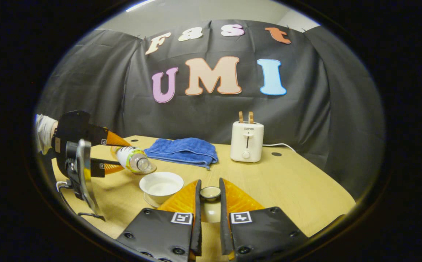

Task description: Open the teacup lid with one hand, grasp the water bottle and pour water into the teacup with the other hand; after pouring, place the water bottle on the coaster and then close the teacup lid.

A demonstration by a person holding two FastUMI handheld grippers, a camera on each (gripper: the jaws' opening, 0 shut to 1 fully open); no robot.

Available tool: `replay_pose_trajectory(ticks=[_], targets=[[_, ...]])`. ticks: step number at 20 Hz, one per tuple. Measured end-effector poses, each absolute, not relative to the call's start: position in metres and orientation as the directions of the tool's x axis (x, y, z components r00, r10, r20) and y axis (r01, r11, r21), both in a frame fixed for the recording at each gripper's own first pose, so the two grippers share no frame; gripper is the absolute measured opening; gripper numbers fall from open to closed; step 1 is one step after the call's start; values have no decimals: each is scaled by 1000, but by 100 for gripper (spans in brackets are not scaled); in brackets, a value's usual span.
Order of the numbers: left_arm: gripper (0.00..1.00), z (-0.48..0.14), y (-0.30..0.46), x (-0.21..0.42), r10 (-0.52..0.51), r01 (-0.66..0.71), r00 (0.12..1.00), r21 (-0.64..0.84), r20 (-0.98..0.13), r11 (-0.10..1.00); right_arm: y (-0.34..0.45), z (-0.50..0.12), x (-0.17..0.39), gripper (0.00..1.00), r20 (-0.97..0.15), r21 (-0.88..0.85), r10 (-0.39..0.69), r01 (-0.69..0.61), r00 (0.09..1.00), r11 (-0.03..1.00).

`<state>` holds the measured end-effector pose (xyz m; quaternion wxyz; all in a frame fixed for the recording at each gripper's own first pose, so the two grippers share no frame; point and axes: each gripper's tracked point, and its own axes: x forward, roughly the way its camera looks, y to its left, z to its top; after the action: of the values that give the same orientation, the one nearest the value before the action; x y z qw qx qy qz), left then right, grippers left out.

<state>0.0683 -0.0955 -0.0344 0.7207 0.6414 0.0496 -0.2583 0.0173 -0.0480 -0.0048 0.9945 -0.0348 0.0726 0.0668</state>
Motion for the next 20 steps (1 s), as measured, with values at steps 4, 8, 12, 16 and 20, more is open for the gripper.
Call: replay_pose_trajectory(ticks=[4, 8, 12, 16, 20], targets=[[53, -29, -106, 63, -359, 465, 857, 853, -369, 235, -40, -5, 16, 24, -159, -83, 137, -151, 978, 985], [53, -18, -109, 53, -406, 495, 854, 749, -326, 440, -32, 2, 13, 24, -145, -100, 153, -168, 978, 981], [53, -2, -114, 47, -452, 507, 855, 585, -253, 633, -28, 3, 12, 22, -144, -100, 166, -181, 976, 978], [53, 14, -106, 55, -457, 493, 869, 419, -190, 763, -25, 2, 11, 24, -147, -93, 173, -187, 974, 978], [53, 20, -99, 74, -444, 464, 886, 256, -131, 848, -23, -2, 12, 23, -156, -93, 176, -192, 972, 977]])
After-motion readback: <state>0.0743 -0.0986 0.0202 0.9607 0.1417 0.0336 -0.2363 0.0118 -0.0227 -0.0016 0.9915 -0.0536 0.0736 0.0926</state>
